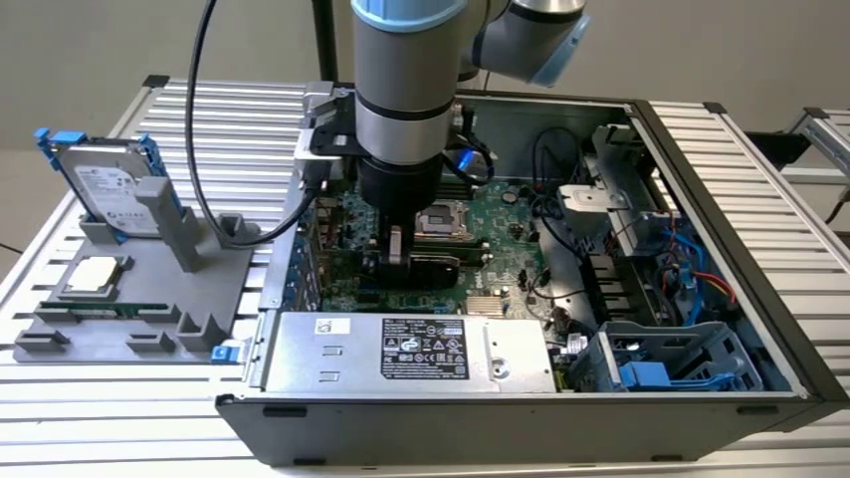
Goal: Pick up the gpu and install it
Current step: 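Insert the gpu into the slot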
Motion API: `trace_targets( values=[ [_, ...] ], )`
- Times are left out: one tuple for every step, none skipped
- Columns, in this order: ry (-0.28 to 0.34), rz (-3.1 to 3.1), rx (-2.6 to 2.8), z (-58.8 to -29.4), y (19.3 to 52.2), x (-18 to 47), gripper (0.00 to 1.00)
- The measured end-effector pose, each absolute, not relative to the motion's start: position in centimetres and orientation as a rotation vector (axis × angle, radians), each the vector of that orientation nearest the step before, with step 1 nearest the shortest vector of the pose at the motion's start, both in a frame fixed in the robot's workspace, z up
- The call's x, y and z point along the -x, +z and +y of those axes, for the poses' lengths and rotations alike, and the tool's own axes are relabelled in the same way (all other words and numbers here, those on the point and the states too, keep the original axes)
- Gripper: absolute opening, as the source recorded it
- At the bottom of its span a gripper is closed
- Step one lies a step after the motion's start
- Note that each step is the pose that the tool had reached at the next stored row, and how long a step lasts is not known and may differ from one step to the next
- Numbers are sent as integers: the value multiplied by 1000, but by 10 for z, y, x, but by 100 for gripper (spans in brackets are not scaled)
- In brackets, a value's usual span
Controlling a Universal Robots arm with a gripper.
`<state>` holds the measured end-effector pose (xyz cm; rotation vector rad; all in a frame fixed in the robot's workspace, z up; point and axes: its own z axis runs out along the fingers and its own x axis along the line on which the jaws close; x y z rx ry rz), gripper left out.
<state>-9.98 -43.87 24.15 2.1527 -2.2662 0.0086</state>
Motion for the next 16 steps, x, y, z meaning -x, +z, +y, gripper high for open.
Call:
trace_targets(
  values=[
    [9,-2266,-2153,-439,242,100,100],
    [9,-2266,-2152,-439,242,100,100],
    [9,-2266,-2152,-439,242,100,100],
    [9,-2266,-2152,-439,242,100,100],
    [9,-2266,-2152,-439,242,100,100],
    [9,-2266,-2152,-439,241,100,100],
    [9,-2266,-2152,-439,242,100,100],
    [9,-2266,-2152,-439,242,100,100],
    [9,-2266,-2153,-439,245,100,100],
    [9,-2266,-2152,-439,247,100,100],
    [9,-2266,-2152,-439,251,100,100],
    [9,-2266,-2152,-439,256,100,100],
    [9,-2266,-2152,-439,260,100,100],
    [9,-2266,-2152,-439,265,100,100],
    [9,-2266,-2152,-439,269,100,100],
    [9,-2266,-2152,-439,274,100,100]
  ],
)
